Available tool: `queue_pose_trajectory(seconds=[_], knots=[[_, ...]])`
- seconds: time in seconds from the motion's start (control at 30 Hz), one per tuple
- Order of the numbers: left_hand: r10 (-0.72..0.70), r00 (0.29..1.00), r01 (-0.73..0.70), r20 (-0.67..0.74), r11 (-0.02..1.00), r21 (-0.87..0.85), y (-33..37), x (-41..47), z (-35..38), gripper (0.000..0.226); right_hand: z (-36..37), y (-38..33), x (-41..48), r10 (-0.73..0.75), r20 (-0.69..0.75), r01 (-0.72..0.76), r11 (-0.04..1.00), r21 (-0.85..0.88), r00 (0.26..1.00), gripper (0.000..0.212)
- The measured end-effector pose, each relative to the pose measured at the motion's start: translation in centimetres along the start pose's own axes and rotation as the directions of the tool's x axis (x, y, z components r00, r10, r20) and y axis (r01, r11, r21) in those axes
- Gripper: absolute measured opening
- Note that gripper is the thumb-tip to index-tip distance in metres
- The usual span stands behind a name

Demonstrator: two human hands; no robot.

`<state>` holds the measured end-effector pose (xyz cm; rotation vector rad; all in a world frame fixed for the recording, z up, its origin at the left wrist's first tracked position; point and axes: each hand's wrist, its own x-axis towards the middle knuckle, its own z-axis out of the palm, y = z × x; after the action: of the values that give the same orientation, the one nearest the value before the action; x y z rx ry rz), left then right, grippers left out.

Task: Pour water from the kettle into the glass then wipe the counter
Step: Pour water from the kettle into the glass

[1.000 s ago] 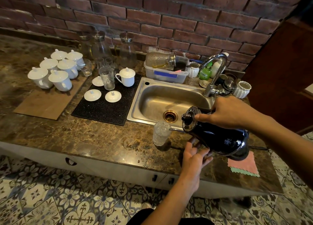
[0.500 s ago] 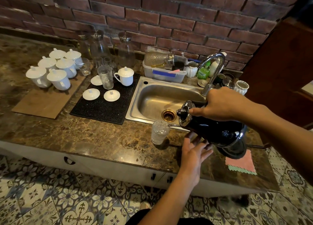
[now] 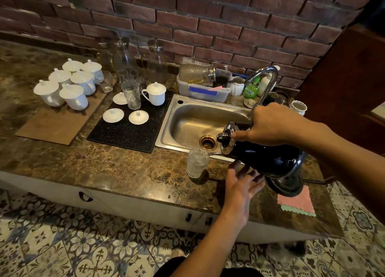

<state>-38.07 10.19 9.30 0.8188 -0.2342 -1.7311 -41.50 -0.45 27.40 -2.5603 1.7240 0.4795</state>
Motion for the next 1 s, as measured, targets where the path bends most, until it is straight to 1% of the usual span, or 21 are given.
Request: queue_pose_trajectory(seconds=[0.33, 0.5, 1.0], knots=[[0.005, 1.0, -0.005, -0.002, 0.999, -0.04, 0.4, 0.1, 0.1, 0.044, -0.6, -0.5, 0.4, -0.001, -0.003, 0.001, 1.0, -0.005, 1.0, 0.064], [0.0, 1.0, -0.001, -0.008, 0.999, -0.045, 0.4, 0.1, 0.0, 0.046, -1.0, -0.9, 0.4, -0.016, 0.014, 0.016, 1.0, -0.025, 1.0, 0.063], [0.011, 1.0, -0.011, 0.0, 0.998, -0.06, 0.8, 0.3, 0.0, 0.05, -1.5, -1.4, 0.8, -0.025, 0.008, 0.026, 0.999, -0.046, 1.0, 0.063]])
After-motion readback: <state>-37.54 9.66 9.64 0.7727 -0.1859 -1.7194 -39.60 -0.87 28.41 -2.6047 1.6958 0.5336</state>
